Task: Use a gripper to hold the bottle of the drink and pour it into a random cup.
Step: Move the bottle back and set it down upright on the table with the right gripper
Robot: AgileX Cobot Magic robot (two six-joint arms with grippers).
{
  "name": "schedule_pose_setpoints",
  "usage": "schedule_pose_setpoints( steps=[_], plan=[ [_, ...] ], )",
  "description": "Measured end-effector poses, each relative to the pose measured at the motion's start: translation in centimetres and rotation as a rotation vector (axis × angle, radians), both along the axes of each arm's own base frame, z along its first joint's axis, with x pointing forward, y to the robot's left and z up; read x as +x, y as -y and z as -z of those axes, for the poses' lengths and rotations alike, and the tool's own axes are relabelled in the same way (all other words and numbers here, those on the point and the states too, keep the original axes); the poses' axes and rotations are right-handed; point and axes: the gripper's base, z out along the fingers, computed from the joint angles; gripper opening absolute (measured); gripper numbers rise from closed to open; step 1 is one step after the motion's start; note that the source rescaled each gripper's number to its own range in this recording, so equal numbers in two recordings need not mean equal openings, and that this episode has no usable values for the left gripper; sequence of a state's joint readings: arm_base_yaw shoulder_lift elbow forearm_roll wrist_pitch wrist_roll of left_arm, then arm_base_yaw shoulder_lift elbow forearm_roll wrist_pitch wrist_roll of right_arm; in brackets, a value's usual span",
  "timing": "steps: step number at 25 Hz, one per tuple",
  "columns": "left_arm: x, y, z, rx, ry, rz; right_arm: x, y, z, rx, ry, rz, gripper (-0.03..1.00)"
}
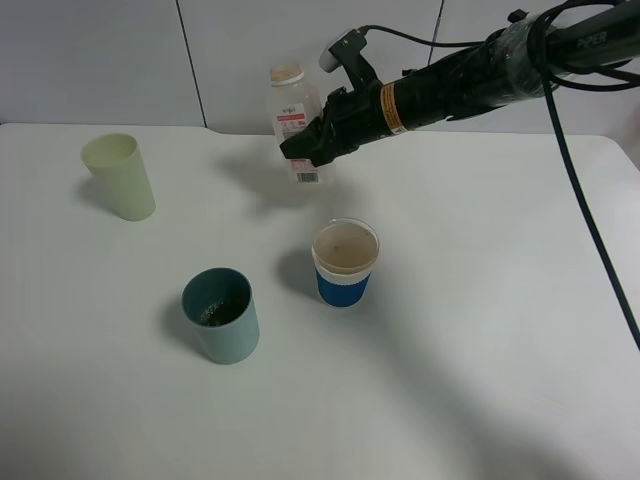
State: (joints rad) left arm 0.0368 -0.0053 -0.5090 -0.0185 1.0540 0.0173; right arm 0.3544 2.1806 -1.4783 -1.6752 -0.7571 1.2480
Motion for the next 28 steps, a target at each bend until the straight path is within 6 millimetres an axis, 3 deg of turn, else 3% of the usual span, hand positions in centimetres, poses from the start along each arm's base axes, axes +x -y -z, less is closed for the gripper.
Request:
schedule_pose_setpoints(
  steps=[7, 17, 28],
  plan=[
    [0.0, 0.0, 0.0, 0.000, 0.000, 0.000, 0.6, 0.6, 0.4, -0.058, 0.034, 0.052, 0.00],
    [0.0, 0.0, 0.0, 0.000, 0.000, 0.000, 1.5, 1.2, 4.0, -0.145, 0.008, 0.123, 0.00],
    [0.0, 0.0, 0.0, 0.000, 0.000, 0.000, 1.2, 0.3, 3.4, -0.103, 0.247, -0.066, 0.00]
  ],
)
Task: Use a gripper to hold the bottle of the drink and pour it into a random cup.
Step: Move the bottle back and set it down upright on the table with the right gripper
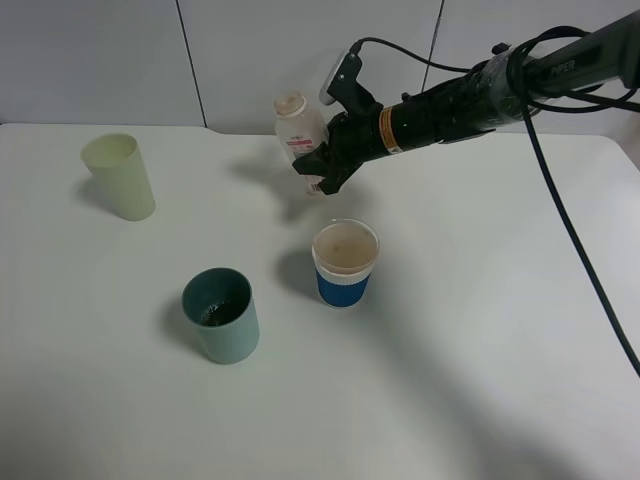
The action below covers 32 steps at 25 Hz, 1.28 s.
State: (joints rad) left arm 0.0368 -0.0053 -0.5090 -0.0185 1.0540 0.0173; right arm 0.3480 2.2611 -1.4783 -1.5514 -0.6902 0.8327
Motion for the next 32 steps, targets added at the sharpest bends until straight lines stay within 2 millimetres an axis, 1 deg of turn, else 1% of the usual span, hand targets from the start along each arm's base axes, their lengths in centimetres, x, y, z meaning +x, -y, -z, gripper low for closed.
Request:
schedule_pose_setpoints(
  steps=[3, 6, 11, 13, 16, 20, 22, 26, 32],
  plan=[
    [0.0, 0.0, 0.0, 0.000, 0.000, 0.000, 0.1, -0.2, -0.4, 0.034, 0.052, -0.012, 0.00],
    [0.0, 0.0, 0.0, 0.000, 0.000, 0.000, 0.4, -0.3, -0.4, 0.094, 0.047, 0.021, 0.00],
    [0.0, 0.0, 0.0, 0.000, 0.000, 0.000, 0.9, -0.3, 1.3, 0.149, 0.007, 0.090, 0.00],
    [0.0, 0.0, 0.0, 0.000, 0.000, 0.000, 1.1, -0.3, 1.6, 0.159, 0.011, 0.105, 0.00],
    [0.0, 0.0, 0.0, 0.000, 0.000, 0.000, 1.2, -0.3, 1.7, 0.187, 0.045, 0.111, 0.00],
    [0.0, 0.0, 0.0, 0.000, 0.000, 0.000, 1.3, -0.5, 2.6, 0.232, 0.090, 0.088, 0.00],
    [0.0, 0.0, 0.0, 0.000, 0.000, 0.000, 1.2, -0.6, 3.2, 0.259, 0.092, 0.075, 0.00],
    [0.0, 0.0, 0.0, 0.000, 0.000, 0.000, 1.3, -0.5, 4.0, 0.278, 0.069, 0.105, 0.00],
    [0.0, 0.0, 0.0, 0.000, 0.000, 0.000, 1.5, -0.2, 4.3, 0.278, 0.060, 0.135, 0.00]
  ],
)
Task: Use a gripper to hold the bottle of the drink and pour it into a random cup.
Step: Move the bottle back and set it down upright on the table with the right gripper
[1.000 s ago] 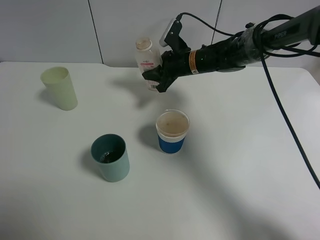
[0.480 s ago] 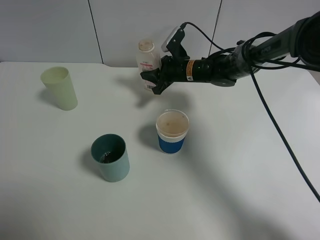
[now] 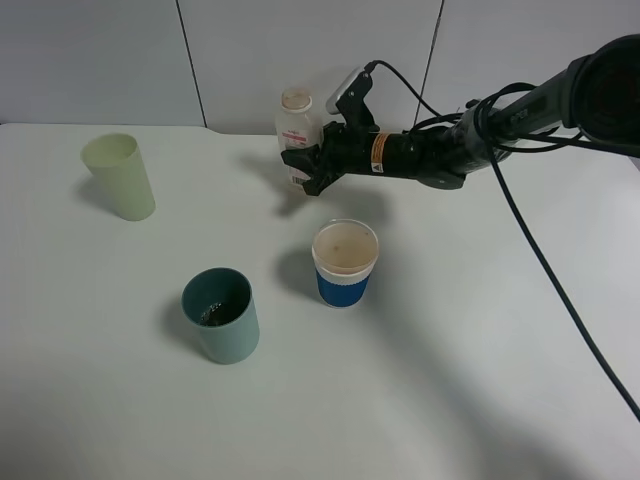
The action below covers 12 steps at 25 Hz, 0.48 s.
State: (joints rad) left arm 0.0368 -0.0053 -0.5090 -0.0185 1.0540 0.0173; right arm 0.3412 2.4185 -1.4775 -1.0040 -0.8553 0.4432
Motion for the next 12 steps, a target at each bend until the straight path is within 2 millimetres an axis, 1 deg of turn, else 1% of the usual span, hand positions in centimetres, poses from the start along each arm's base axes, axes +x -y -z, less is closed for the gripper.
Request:
schedule_pose_setpoints(
  steps=[7, 8, 10, 11, 12],
  plan=[
    [0.00, 0.00, 0.00, 0.000, 0.000, 0.000, 0.17, 0.33, 0.08, -0.009, -0.002, 0.010, 0.00],
    [0.00, 0.00, 0.00, 0.000, 0.000, 0.000, 0.17, 0.33, 0.08, -0.009, -0.002, 0.011, 0.06],
    [0.00, 0.00, 0.00, 0.000, 0.000, 0.000, 0.17, 0.33, 0.08, -0.009, -0.002, 0.011, 0.23],
    [0.00, 0.00, 0.00, 0.000, 0.000, 0.000, 0.17, 0.33, 0.08, -0.009, -0.002, 0.011, 0.37],
    [0.00, 0.00, 0.00, 0.000, 0.000, 0.000, 0.17, 0.33, 0.08, -0.009, -0.002, 0.011, 0.48]
  ],
)
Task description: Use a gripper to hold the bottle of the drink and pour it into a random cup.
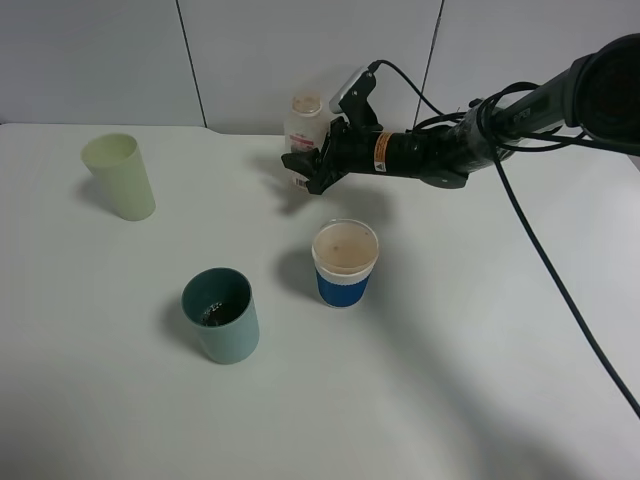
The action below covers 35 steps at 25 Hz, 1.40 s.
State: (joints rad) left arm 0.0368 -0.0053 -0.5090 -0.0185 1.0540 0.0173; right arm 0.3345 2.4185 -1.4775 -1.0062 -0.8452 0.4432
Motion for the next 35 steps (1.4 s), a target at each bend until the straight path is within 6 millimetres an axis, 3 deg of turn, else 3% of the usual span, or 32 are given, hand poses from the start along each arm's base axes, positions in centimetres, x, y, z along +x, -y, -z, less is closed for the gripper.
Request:
schedule_pose_setpoints(
  steps=[2, 4, 11, 17, 19, 30, 35],
  plan=[
    [0.0, 0.0, 0.0, 0.000, 0.000, 0.000, 0.0, 0.0, 0.0, 0.001, 0.000, -0.001, 0.62],
    [0.0, 0.0, 0.0, 0.000, 0.000, 0.000, 0.0, 0.0, 0.0, 0.005, 0.002, -0.003, 0.70],
    [0.0, 0.0, 0.0, 0.000, 0.000, 0.000, -0.1, -0.1, -0.2, 0.022, 0.007, -0.012, 0.75],
    [0.0, 0.0, 0.0, 0.000, 0.000, 0.000, -0.2, -0.1, -0.7, 0.069, 0.001, -0.028, 0.94],
    [0.0, 0.0, 0.0, 0.000, 0.000, 0.000, -0.2, -0.2, -1.2, 0.077, -0.013, -0.026, 0.96],
    [0.0, 0.0, 0.0, 0.000, 0.000, 0.000, -0.4, 0.1, -8.5, 0.099, -0.021, 0.002, 0.97],
    [0.0, 0.0, 0.0, 0.000, 0.000, 0.000, -0.9, 0.4, -12.9, 0.115, 0.007, 0.027, 0.97]
  ],
)
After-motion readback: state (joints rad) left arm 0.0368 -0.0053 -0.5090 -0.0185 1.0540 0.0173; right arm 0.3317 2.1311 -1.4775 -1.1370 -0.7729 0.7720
